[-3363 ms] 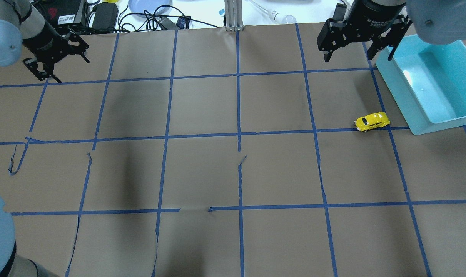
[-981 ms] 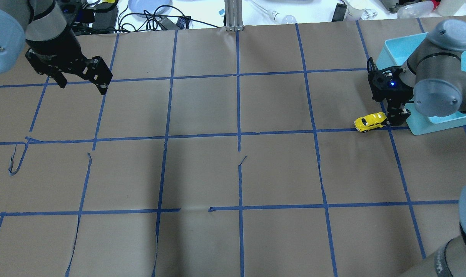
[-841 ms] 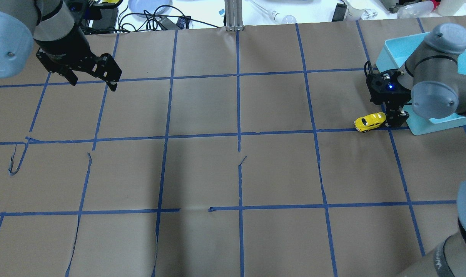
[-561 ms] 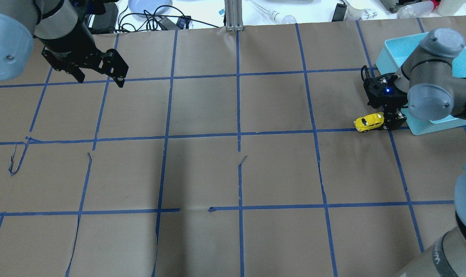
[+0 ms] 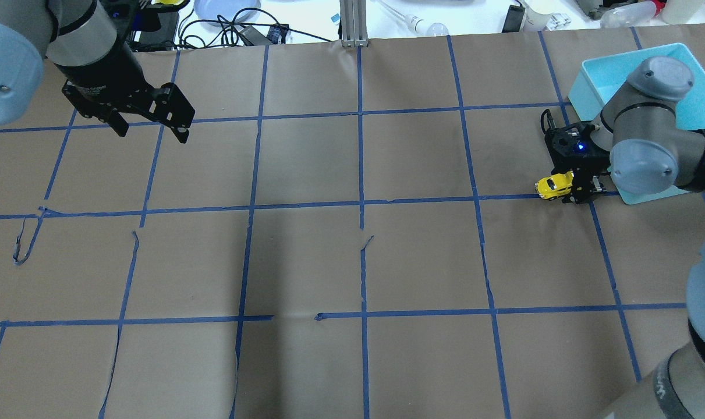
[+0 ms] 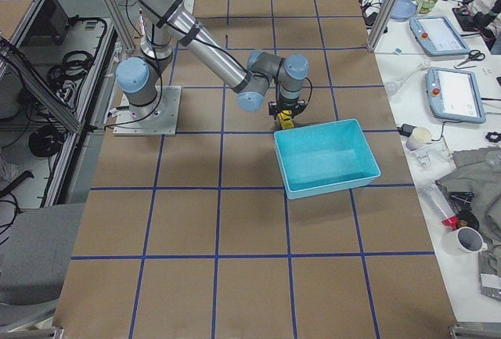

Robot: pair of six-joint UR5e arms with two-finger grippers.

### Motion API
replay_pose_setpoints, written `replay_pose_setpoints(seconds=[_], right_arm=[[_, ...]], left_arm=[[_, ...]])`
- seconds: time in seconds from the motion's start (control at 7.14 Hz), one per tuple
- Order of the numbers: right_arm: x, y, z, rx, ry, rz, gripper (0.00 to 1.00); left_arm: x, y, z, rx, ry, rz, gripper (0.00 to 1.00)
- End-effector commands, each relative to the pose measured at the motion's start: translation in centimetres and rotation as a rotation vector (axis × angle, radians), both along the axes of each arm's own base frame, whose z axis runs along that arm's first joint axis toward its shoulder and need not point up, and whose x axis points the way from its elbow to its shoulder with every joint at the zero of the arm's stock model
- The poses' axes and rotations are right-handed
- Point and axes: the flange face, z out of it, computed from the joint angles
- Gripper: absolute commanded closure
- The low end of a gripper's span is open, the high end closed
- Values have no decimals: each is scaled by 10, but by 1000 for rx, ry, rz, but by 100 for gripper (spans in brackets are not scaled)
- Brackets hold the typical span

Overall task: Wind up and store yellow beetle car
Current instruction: 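Lift the car with the right gripper and carry it over the bin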

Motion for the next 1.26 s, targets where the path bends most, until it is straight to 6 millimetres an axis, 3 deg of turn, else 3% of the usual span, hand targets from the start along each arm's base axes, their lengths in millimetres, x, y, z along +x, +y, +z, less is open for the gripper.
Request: replay_pose_setpoints(seconds=[0.0,0.14,0.28,0.42,0.56,0.7,0.84,1.12], right_arm=[[8,0,15,-33,9,-26,100],[39,-7,43,-76,27,-22,100],[58,-12,83,-97,39,-19,100],[53,-25,112,-87,42,-19,100],[39,-50,154,-95,48,-16,100],[11,-77,190,-112,134,-37,100],[-32,-99,183,-97,183,-42,100],[-112,-106,157,-107,96,-2,100]], left_arm=[[0,0,-1,3,3,-1,0],[-1,0,-1,1,9,2,0],[-1,-1,-2,4,12,8,0],[-1,0,-2,4,9,15,0],[-1,0,-1,2,9,15,0],[-1,0,-1,2,9,15,0],[-1,-1,-3,5,12,15,0],[-1,-1,-3,5,9,15,0]])
